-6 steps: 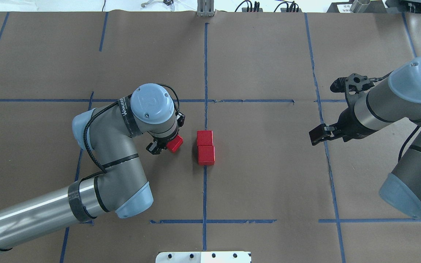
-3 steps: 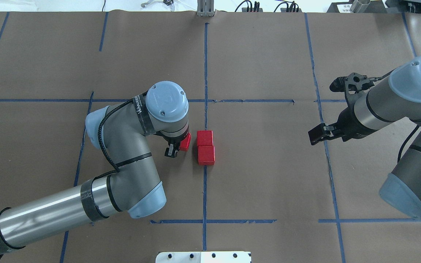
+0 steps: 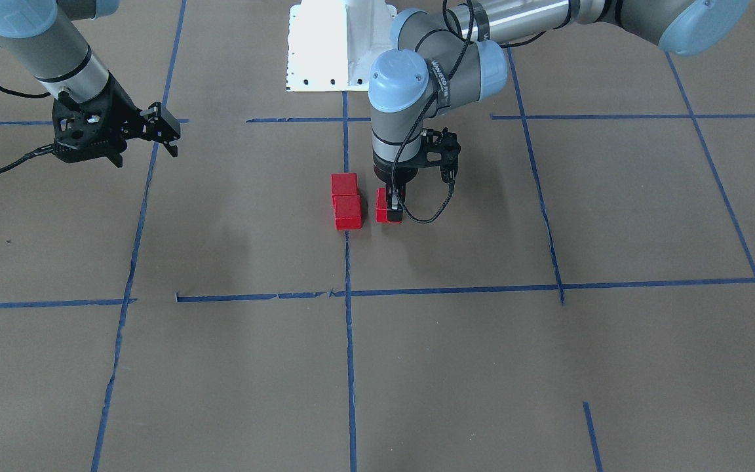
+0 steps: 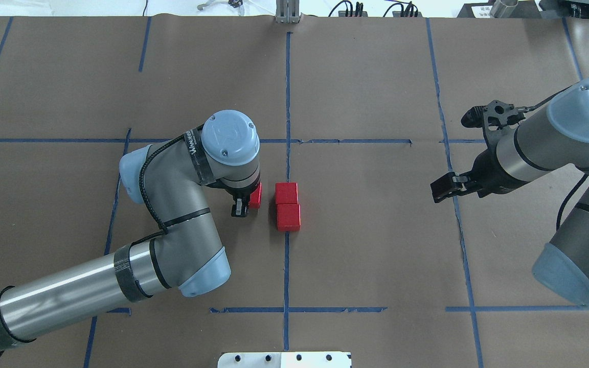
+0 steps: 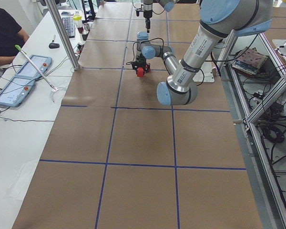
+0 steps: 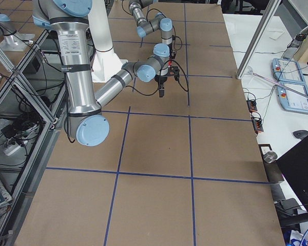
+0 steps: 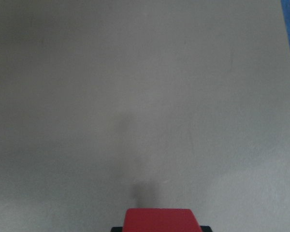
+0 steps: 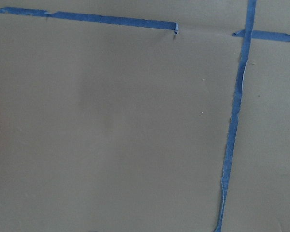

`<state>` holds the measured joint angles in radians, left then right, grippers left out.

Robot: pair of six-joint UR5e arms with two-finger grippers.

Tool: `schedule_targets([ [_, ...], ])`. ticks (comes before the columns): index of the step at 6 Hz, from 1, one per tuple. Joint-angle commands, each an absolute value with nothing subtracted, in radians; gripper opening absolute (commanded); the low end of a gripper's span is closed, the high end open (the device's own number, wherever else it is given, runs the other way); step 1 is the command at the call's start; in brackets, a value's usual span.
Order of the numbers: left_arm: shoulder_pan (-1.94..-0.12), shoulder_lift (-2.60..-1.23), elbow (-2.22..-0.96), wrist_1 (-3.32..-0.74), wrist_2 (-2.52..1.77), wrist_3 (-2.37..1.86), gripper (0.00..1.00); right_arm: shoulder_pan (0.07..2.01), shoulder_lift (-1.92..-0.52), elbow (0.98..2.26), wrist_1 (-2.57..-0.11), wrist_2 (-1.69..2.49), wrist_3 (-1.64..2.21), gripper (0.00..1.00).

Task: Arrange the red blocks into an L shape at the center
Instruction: 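Lower the cube beside the pair's farther cube and adjust its position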

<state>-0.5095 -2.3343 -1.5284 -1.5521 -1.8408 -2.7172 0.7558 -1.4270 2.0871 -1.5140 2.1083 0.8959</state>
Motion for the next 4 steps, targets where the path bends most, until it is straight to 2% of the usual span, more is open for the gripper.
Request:
schedule_targets([
  [1,-0.511,-2.338,-1.52,-1.56,-1.882,-2.776,0.01,0.756,-1.431,2.089,-1.514,2.108,0.896,1.0],
  [4,-0.511,-2.339,-1.519,-1.595,-1.885,-2.868,0.01,0.756,-1.436,2.088,-1.514,2.108,0.896,1.0],
])
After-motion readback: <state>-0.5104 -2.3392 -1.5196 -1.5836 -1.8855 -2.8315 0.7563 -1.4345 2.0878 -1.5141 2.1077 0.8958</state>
